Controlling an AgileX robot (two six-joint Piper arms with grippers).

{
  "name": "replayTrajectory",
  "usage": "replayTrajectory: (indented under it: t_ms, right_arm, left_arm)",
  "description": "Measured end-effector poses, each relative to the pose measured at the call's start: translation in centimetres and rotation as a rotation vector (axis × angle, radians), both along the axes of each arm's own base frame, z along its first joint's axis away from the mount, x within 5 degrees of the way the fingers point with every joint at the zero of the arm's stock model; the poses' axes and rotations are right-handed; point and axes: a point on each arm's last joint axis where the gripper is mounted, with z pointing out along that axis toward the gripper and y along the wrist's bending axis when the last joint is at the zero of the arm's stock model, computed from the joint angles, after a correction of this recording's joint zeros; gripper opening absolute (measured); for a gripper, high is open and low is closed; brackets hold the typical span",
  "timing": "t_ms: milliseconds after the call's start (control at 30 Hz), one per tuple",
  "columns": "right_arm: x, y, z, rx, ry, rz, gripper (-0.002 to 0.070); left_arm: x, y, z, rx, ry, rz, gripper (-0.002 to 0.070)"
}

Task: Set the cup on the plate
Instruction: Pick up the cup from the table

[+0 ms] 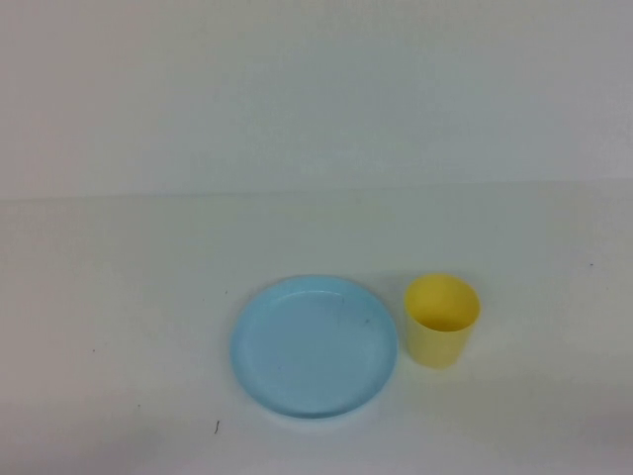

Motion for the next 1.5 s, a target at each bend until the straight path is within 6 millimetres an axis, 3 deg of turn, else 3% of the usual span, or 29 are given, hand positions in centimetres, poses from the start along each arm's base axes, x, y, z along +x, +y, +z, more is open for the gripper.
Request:
replayTrajectory:
  t_ms: [133, 200, 300, 433, 500, 667, 767, 867, 1000, 1267, 1500]
  right_arm:
    - [-0.4, -0.4, 3.6, 0.489, -0.361, -0.015, 0.0001]
    - [-1.1, -0.4, 6.3, 0.546, -0.469, 0.017, 0.0001]
    - [-3.1, 0.2, 11.8, 0.380, -0.587, 0.068, 0.0001]
    - [-5.1, 0.4, 19.1, 0.194, -0.611, 0.038, 0.0001]
    - [-4.5, 0.0, 21.6, 0.159, -0.555, -0.006, 0.0001]
    - [-1.2, -0.5, 24.7, 0.047, -0.311, -0.058, 0.0001]
    - [1.1, 0.5, 25.2, -0.058, -0.107, 0.076, 0.0001]
    - [4.3, 2.5, 24.3, -0.161, 0.088, 0.353, 0.0000]
    - [8.5, 4.3, 22.4, -0.111, 0.248, 0.629, 0.0001]
    - [16.6, 5.8, 18.0, 0.002, 0.573, 0.920, 0.0041]
    - [21.5, 9.6, 16.6, -0.238, 0.848, 0.900, 0.0141]
  left_arm:
    - [0.0, 0.0, 0.0, 0.000, 0.000, 0.000, 0.0000]
    - [0.0, 0.0, 0.0, 0.000, 0.000, 0.000, 0.0000]
    - [0.0, 0.0, 0.0, 0.000, 0.000, 0.000, 0.0000]
    - [0.0, 0.0, 0.0, 0.000, 0.000, 0.000, 0.0000]
    - [0.0, 0.0, 0.0, 0.000, 0.000, 0.000, 0.0000]
    - [0.0, 0.0, 0.0, 0.000, 0.000, 0.000, 0.0000]
    - [0.0, 0.0, 0.0, 0.000, 0.000, 0.001, 0.0000]
    - [0.0, 0.0, 0.0, 0.000, 0.002, 0.001, 0.0000]
    - [0.0, 0.0, 0.0, 0.000, 0.002, 0.001, 0.0000]
    - [0.0, 0.0, 0.0, 0.000, 0.002, 0.001, 0.0000]
    - [0.0, 0.0, 0.0, 0.000, 0.002, 0.002, 0.0000]
